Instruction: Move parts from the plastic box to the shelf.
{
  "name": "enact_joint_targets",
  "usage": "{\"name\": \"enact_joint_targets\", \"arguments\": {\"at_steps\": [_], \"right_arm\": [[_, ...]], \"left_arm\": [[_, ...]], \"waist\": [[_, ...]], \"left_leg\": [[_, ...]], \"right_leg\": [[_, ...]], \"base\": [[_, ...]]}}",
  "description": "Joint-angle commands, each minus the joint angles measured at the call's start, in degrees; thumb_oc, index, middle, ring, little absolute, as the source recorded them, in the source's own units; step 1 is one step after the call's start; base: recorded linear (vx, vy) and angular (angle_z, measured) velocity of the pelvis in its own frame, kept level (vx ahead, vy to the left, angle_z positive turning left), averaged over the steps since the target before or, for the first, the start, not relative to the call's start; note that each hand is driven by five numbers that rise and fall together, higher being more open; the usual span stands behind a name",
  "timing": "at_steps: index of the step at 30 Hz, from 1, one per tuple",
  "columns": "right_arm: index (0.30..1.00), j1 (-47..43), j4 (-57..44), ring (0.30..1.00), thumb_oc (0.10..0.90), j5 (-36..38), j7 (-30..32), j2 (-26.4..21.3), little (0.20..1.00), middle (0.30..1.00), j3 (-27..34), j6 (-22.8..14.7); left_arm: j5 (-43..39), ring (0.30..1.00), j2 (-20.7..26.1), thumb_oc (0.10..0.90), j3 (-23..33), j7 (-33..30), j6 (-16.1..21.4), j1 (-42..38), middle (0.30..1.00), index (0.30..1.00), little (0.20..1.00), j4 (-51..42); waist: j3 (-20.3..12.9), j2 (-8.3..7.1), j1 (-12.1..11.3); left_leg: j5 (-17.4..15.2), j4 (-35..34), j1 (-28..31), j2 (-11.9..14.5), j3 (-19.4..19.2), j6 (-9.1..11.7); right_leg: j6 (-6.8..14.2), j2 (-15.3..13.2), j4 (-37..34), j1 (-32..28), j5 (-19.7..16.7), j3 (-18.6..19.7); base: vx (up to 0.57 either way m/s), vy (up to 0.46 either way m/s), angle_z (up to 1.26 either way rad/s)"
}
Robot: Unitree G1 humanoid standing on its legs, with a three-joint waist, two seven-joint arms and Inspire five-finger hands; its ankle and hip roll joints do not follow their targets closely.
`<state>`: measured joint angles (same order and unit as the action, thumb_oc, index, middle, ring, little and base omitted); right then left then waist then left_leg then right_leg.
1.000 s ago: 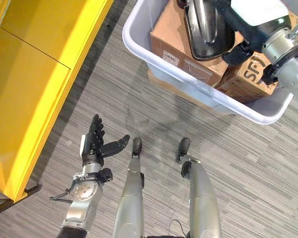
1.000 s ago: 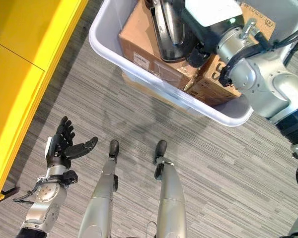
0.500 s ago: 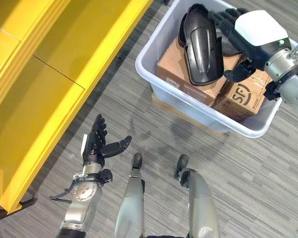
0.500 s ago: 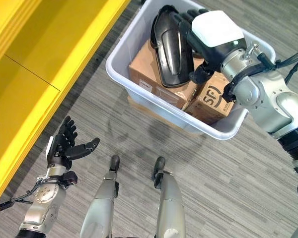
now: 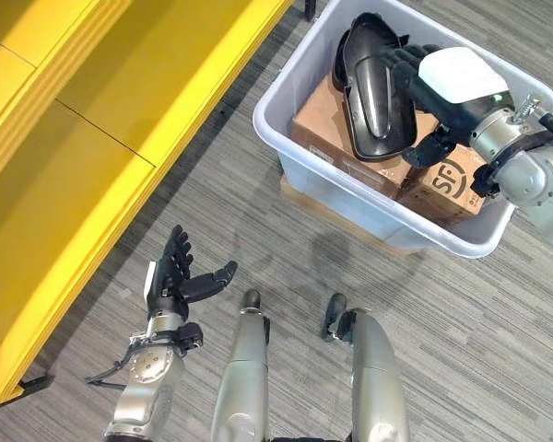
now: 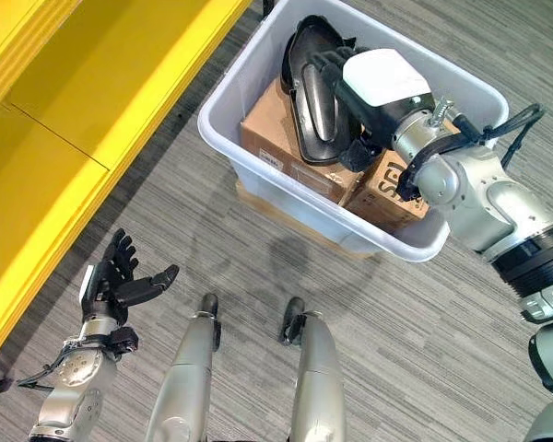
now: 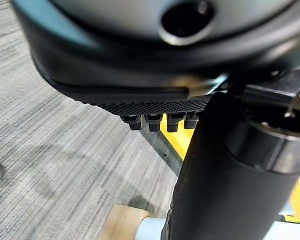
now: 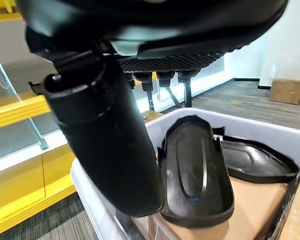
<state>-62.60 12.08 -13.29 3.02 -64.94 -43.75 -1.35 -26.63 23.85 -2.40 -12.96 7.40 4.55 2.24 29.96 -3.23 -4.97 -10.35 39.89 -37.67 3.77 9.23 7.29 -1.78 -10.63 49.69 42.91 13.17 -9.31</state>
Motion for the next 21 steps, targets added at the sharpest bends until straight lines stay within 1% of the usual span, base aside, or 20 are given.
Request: {"name": "enact_joint_targets", "arguments": {"at_steps": [1, 8, 9, 10, 11, 16, 18, 21], "right_arm": [[1.0, -4.29, 2.07, 1.0, 0.9, 0.26, 3.47, 1.35, 1.0, 1.0, 5.15, -0.16], [1.0, -4.48, 5.07, 1.0, 0.9, -0.84, 4.6, 1.61, 1.0, 1.0, 4.96, 0.97], [1.0, -4.12, 6.25, 1.0, 0.9, -1.17, 4.96, 1.85, 1.0, 1.0, 5.07, 1.11], [1.0, -4.19, 6.34, 1.0, 0.9, -1.17, 5.02, 1.85, 1.0, 1.0, 5.07, 1.07], [1.0, -4.48, 7.04, 1.0, 0.9, -1.21, 5.35, 1.75, 1.0, 1.0, 4.87, 1.23], [1.0, -6.05, 9.88, 1.0, 0.9, -1.33, 6.61, 2.26, 1.0, 1.0, 4.07, 1.4], [1.0, -6.7, 12.27, 1.0, 0.9, -1.25, 7.39, 2.74, 1.0, 1.0, 3.86, 1.66], [1.0, -7.4, 13.25, 1.0, 0.9, -1.43, 7.87, 3.28, 1.0, 1.0, 3.47, 1.68]], "left_arm": [[-0.28, 1.0, 3.05, 0.9, 2.68, 0.27, 3.93, 2.38, 1.0, 1.0, 1.0, -5.35], [-1.03, 1.0, 2.78, 0.9, 2.45, -0.53, 3.87, 2.71, 1.0, 1.0, 1.0, -4.94], [-1.17, 1.0, 2.6, 0.9, 2.2, -0.67, 4.04, 2.76, 1.0, 1.0, 1.0, -4.89], [-1.16, 1.0, 2.63, 0.9, 2.19, -0.67, 4.07, 2.72, 1.0, 1.0, 1.0, -4.92], [-1.34, 1.0, 2.55, 0.9, 1.9, -0.77, 4.22, 2.77, 1.0, 1.0, 1.0, -4.88], [-1.63, 1.0, 2.44, 0.9, 1.49, -1.38, 4.72, 2.42, 1.0, 1.0, 1.0, -4.82], [-1.78, 1.0, 2.38, 0.9, 1.04, -1.78, 4.92, 2.2, 1.0, 1.0, 1.0, -4.86], [-1.75, 1.0, 2.19, 0.9, 0.91, -2.14, 5.03, 2.08, 1.0, 1.0, 1.0, -4.86]], "waist": [[-3.7, -1.01, -0.97], [-3.56, -0.94, -1.18], [-3.75, -0.71, -1.16], [-3.51, -0.81, -1.18], [-3.67, -0.68, -1.19], [-3.34, -0.43, -1.3], [-2.99, -0.3, -1.36], [-2.86, -0.09, -1.37]], "left_leg": [[-9.0, 0.04, 7.21, 3.61, 1.82, -2.94], [-9.26, 0.66, 6.03, 3.21, 1.81, -2.95], [-10.66, 0.92, 6.39, 3.36, 1.77, -3.04], [-9.31, 0.86, 5.65, 3.16, 1.76, -2.97], [-10.71, 1.04, 6.09, 3.35, 1.76, -2.91], [-10.65, 1.98, 4.56, 3.07, 1.9, -2.88], [-10.98, 3.4, 3.39, 2.89, 2.03, -2.81], [-11.28, 4.2, 2.56, 2.85, 2.15, -2.78]], "right_leg": [[5.21, -1.73, 3.59, 1.14, 8.06, 6.9], [4.79, -1.94, 4.94, 2.58, 8.85, 7.25], [5.1, -1.9, 5.91, 2.45, 10.51, 7.45], [4.71, -2.02, 5.39, 3.02, 9.01, 7.33], [5.07, -1.89, 6.22, 2.84, 10.68, 7.57], [4.81, -1.96, 7.26, 4.42, 10.94, 7.81], [4.75, -2.05, 8.22, 5.17, 11.2, 7.85], [4.65, -2.06, 8.85, 5.74, 11.62, 7.95]], "base": [[0.03, -0.025, 0.04], [0.03, -0.011, 0.02], [0.0, 0.0, 0.0], [0.11, -0.021, 0.02], [0.0, 0.0, 0.0], [0.02, -0.008, 0.01], [0.0, 0.0, 0.0], [0.0, 0.0, 0.0]]}}
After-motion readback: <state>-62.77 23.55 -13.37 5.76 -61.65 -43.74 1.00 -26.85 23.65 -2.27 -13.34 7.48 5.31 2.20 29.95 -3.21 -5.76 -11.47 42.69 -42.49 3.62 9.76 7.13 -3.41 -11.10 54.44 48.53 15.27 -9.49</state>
